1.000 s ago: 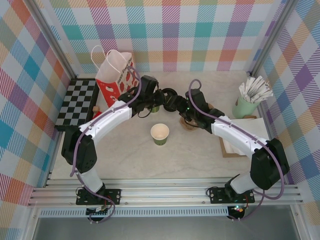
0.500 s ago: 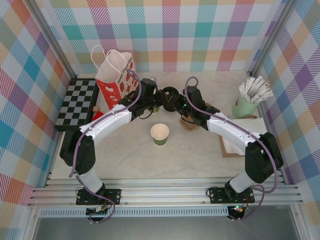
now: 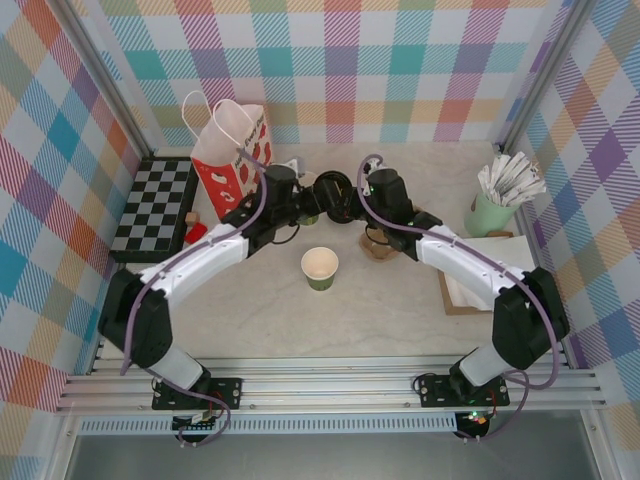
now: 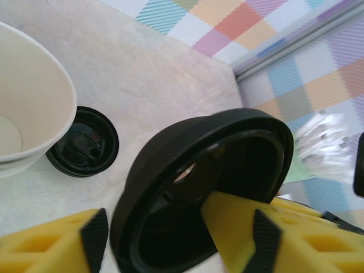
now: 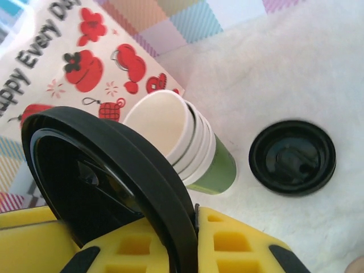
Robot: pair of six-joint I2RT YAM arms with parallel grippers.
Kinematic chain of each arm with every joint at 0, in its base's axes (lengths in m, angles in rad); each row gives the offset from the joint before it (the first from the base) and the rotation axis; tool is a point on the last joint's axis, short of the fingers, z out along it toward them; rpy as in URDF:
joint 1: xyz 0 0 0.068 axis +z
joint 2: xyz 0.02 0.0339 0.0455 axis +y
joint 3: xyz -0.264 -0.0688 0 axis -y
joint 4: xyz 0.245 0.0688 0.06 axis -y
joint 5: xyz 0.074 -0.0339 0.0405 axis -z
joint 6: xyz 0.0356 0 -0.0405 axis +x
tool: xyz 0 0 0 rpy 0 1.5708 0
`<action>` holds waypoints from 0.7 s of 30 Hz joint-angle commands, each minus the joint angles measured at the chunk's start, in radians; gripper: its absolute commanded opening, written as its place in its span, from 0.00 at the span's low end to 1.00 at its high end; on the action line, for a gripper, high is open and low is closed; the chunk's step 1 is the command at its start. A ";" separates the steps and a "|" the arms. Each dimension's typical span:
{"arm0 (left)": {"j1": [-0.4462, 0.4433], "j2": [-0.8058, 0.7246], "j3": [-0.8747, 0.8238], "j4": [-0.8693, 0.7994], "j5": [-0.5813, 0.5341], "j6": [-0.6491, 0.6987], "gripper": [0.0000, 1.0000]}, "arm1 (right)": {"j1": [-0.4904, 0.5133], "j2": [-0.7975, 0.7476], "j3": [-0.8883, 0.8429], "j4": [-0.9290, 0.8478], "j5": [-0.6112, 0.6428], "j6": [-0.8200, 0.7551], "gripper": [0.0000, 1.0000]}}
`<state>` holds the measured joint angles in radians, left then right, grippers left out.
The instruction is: Pack the takeout coffee
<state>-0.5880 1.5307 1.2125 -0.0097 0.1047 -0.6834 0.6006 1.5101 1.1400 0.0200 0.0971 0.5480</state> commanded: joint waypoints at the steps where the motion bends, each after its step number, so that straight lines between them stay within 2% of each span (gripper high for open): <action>1: 0.048 -0.193 -0.075 0.099 0.012 0.015 0.85 | 0.004 -0.106 0.000 0.142 0.005 -0.459 0.00; 3: 0.070 -0.294 -0.125 0.103 -0.012 0.041 0.97 | 0.004 -0.124 0.018 0.149 -0.010 -0.633 0.00; 4: 0.082 -0.324 -0.124 0.069 -0.018 0.055 1.00 | 0.004 -0.128 0.024 0.152 -0.031 -0.743 0.00; 8: 0.137 -0.359 0.008 -0.209 0.056 0.120 1.00 | 0.004 -0.153 -0.033 0.323 -0.152 -1.058 0.00; 12: 0.169 -0.296 0.224 -0.578 0.182 0.223 0.99 | 0.009 -0.149 -0.101 0.581 -0.284 -1.352 0.00; 14: 0.172 -0.253 0.325 -0.721 0.227 0.276 0.96 | 0.021 -0.134 -0.116 0.694 -0.309 -1.502 0.00; 16: 0.178 -0.217 0.406 -0.816 0.292 0.310 0.94 | 0.034 -0.119 -0.119 0.752 -0.344 -1.698 0.00; 18: 0.195 -0.185 0.473 -0.910 0.336 0.317 0.92 | 0.034 -0.108 -0.134 0.786 -0.431 -1.944 0.00; 21: 0.233 -0.157 0.515 -0.969 0.429 0.329 0.89 | 0.034 -0.102 -0.159 0.805 -0.564 -2.205 0.00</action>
<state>-0.3962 1.3560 1.6814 -0.7902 0.4030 -0.4099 0.6296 1.3979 1.0050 0.7021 -0.2859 -1.2476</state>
